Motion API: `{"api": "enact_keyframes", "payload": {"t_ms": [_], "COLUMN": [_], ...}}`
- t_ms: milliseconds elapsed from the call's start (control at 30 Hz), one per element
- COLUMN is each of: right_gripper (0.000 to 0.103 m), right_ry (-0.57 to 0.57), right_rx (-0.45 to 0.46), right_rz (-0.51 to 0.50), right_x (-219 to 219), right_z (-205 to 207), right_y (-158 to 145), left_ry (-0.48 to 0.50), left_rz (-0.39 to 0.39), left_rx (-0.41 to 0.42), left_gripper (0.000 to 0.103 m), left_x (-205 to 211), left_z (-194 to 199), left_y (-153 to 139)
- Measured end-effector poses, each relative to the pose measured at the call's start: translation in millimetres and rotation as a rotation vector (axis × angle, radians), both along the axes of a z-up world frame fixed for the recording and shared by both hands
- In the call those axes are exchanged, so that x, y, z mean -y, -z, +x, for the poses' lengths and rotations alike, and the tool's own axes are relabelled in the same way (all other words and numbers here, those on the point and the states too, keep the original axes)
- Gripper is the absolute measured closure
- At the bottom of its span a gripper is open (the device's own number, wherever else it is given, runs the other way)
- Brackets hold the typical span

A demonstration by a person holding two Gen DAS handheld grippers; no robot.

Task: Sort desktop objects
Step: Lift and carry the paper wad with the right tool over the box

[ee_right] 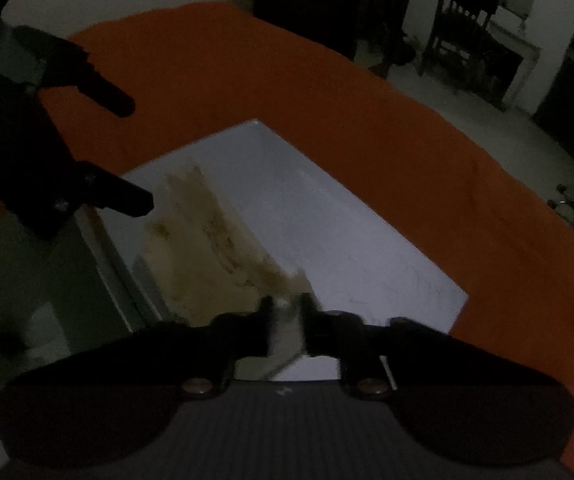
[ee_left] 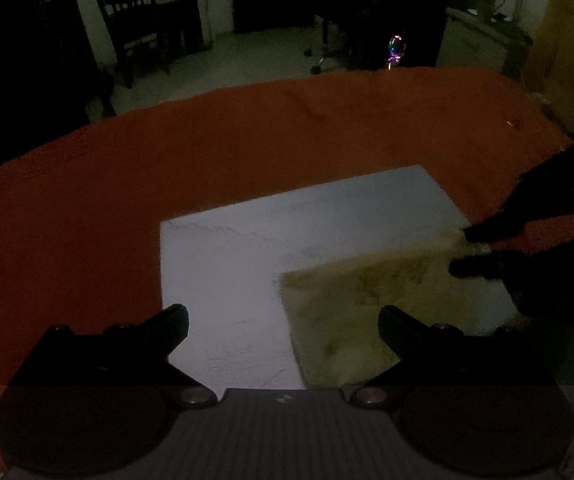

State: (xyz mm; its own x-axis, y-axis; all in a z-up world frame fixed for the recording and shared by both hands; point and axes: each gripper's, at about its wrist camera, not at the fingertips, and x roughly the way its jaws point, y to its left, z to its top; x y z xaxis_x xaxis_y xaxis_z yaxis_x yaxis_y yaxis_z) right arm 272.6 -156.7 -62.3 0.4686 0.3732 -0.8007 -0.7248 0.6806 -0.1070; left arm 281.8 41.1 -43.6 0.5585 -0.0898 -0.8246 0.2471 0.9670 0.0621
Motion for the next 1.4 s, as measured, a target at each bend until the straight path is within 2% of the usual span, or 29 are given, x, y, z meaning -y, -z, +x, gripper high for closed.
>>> {"api": "enact_keyframes", "payload": {"t_ms": [33, 67, 100, 133, 267, 367, 633, 767, 800, 867, 900, 933, 967, 1033, 1100, 1200, 1300, 1400], "right_gripper": [0.052, 0.043, 0.028, 0.020, 0.020, 0.020, 0.021, 0.022, 0.023, 0.034, 0.062, 0.098, 0.097, 0.098, 0.098, 0.098, 0.098, 0.098], "right_ry": [0.020, 0.042, 0.063, 0.084, 0.231, 0.316, 0.326, 0.316, 0.315, 0.312, 0.311, 0.309, 0.308, 0.305, 0.302, 0.298, 0.294, 0.297], "right_rx": [0.006, 0.011, 0.017, 0.022, -0.127, -0.192, -0.239, -0.244, -0.236, -0.220, -0.213, -0.205, -0.197, -0.181, -0.166, -0.143, -0.119, -0.089], "right_rz": [0.009, 0.020, 0.031, 0.042, 0.189, 0.242, 0.237, 0.202, 0.198, 0.189, 0.185, 0.180, 0.176, 0.167, 0.158, 0.145, 0.132, 0.153], "right_x": [2.2, 4.7, 7.2, 9.6, 26.0, 33.8, 26.9, 14.0, 13.2, 11.6, 10.8, 10.0, 9.2, 7.6, 6.0, 3.6, 1.2, 8.2], "right_z": [0.4, 0.8, 1.3, 1.8, 24.6, 35.4, 37.3, 38.9, 38.9, 39.1, 39.1, 39.2, 39.3, 39.4, 39.5, 39.7, 39.9, 37.3], "right_y": [-1.7, -3.7, -5.7, -7.7, -16.0, -15.5, -14.9, -10.6, -11.9, -14.6, -16.0, -17.3, -18.7, -21.4, -24.0, -28.1, -32.1, -55.3], "left_ry": [0.001, 0.008, 0.012, 0.016, 0.021, 0.011, -0.034, -0.052, -0.057, -0.071, -0.081, -0.099, -0.118, -0.139, -0.077, -0.083, -0.076, -0.072], "left_rz": [0.002, 0.008, 0.019, 0.029, 0.005, 0.018, 0.018, 0.015, 0.010, -0.027, -0.059, -0.128, -0.189, -0.146, -0.094, -0.139, -0.157, -0.185], "left_rx": [-0.004, -0.008, -0.008, -0.007, 0.012, 0.001, -0.042, -0.043, -0.044, -0.042, -0.045, -0.103, -0.155, -0.114, -0.080, -0.062, -0.022, 0.003], "left_gripper": [0.000, 0.000, 0.000, 0.000, 0.000, 0.000, 0.000, 0.000, 0.000, 0.002, 0.041, 0.092, 0.095, 0.095, 0.095, 0.095, 0.095, 0.095], "left_x": [0.8, 1.2, 2.0, 2.8, 0.4, 1.4, -1.9, -5.9, -7.0, -10.9, -13.9, -19.0, -23.7, -19.9, -11.6, -15.7, -16.3, -17.8], "left_z": [1.2, 1.1, 1.3, 1.5, 4.2, 5.2, 6.1, 11.3, 13.5, 16.3, 17.5, 22.4, 26.7, 22.4, 17.9, 18.0, 16.9, 13.2], "left_y": [3.5, 6.5, 8.2, 9.9, 11.2, 17.4, 31.9, 32.7, 32.8, 33.0, 33.6, 37.9, 41.8, 40.0, 36.4, 24.0, 2.0, -28.3]}}
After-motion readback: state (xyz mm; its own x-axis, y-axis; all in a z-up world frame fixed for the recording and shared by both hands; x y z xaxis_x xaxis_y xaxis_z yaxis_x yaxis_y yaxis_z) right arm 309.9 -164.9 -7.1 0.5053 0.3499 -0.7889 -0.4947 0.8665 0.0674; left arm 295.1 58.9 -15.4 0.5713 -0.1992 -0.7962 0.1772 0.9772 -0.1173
